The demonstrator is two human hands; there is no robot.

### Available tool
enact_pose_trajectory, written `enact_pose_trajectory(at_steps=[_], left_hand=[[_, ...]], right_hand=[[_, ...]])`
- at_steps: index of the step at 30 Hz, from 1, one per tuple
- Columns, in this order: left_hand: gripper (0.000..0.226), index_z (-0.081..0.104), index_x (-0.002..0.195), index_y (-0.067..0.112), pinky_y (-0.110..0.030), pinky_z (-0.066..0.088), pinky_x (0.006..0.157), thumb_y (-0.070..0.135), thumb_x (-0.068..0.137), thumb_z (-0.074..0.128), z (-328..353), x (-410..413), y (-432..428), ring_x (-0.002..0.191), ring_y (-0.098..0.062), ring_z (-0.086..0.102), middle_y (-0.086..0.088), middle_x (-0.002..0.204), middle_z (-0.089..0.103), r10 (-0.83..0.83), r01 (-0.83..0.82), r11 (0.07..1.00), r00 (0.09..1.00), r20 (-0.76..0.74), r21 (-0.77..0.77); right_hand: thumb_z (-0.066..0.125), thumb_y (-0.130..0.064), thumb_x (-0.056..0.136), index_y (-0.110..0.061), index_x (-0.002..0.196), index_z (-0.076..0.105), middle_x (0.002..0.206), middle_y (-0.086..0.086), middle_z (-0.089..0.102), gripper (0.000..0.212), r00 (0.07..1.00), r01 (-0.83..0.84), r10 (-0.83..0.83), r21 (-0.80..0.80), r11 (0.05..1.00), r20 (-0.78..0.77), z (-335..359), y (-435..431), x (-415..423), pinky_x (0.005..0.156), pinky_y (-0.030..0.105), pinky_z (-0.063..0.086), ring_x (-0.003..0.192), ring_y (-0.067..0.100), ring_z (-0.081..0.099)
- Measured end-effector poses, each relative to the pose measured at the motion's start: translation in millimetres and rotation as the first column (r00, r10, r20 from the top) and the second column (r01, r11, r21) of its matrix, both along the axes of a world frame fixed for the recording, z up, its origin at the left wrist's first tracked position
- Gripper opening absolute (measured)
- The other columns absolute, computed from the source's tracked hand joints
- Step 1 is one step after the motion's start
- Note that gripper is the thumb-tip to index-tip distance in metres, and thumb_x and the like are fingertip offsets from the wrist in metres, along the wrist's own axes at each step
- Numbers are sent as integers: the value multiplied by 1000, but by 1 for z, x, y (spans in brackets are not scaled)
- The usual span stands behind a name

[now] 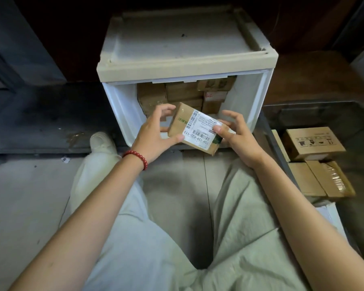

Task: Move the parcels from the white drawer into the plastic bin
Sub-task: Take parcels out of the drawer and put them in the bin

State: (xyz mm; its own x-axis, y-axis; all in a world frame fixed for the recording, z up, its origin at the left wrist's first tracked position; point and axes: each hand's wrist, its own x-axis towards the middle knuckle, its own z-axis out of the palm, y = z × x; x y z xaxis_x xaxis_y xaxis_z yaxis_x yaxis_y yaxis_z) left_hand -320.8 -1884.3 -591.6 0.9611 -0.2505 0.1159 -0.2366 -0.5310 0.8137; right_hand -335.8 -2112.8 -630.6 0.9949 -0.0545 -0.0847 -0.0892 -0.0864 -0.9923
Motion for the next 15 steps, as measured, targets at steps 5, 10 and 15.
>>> enact_pose_trajectory(at_steps=[5, 10, 15], left_hand=[[73, 47, 127, 28, -4, 43, 79, 13, 66, 85, -2, -3, -2, 112, -3, 47, 20, 126, 36, -28, 22, 999, 990, 141, 39], [67, 48, 126, 28, -23, 52, 81, 8, 70, 81, -6, -3, -2, 110, -9, 51, 17, 125, 41, 25, -39, 997, 983, 180, 71], [68, 49, 128, 28, -28, 51, 86, 4, 71, 78, -8, -2, 2, 107, -13, 52, 7, 135, 49, 41, -58, 994, 984, 174, 93]], right_hand=[[66, -29, 90, -22, 128, 42, 120, 4, 59, 45, 996, 94, -94, 26, 995, 3, 4, 3, -2, 79, 33, 56, 109, 20, 62], [67, -28, 89, -14, 108, 47, 116, 10, 61, 31, 988, 154, -155, 64, 986, 21, 8, 10, -2, 58, 19, 54, 81, 11, 70], [62, -39, 91, -16, 87, 52, 101, 13, 70, 26, 973, 224, -225, 11, 974, 54, 8, 22, 3, 52, 24, 55, 63, 12, 71]])
